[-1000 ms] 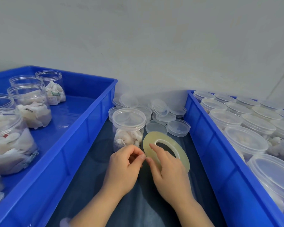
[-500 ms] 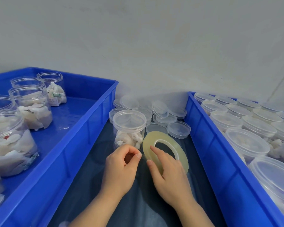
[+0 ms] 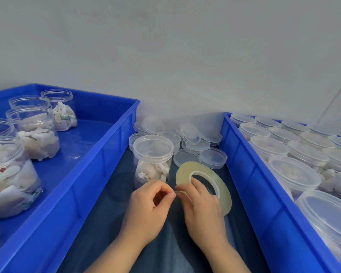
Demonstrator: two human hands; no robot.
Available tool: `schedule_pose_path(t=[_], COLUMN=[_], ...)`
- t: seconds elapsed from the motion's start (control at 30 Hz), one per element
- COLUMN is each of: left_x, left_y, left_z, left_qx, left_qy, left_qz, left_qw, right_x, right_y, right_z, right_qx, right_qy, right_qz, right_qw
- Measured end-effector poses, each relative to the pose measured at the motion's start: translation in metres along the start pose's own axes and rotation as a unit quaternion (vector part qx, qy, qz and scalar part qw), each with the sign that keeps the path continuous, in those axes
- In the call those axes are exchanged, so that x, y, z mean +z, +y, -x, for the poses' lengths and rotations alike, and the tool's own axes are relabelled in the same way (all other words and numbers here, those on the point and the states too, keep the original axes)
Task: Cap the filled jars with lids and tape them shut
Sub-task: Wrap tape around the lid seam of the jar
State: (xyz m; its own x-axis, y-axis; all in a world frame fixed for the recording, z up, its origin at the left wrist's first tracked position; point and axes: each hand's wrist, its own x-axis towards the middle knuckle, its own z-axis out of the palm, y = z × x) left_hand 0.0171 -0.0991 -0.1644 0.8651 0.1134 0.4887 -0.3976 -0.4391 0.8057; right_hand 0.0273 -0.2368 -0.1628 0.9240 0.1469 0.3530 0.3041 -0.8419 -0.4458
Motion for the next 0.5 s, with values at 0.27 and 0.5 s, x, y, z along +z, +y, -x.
schedule_pose_path(t=[0.27, 0.5], left_x=[-0.004, -0.012], left_y=[0.010, 0.009], left_z=[-0.005, -0.028], left_qx=[0.161, 0.086], left_qy=[0.140, 0.171], left_qz=[-0.068, -0.072], left_qw=[0.975, 0.979], right_x=[-0.005, -0.035], right_y=[0.000, 0.002], right_z=[-0.001, -0.034], right_qx=[-0.002, 0.015], right_qy=[0.053, 0.072], right_qz=[-0.055, -0.116], right_qw=[0.997, 0.990])
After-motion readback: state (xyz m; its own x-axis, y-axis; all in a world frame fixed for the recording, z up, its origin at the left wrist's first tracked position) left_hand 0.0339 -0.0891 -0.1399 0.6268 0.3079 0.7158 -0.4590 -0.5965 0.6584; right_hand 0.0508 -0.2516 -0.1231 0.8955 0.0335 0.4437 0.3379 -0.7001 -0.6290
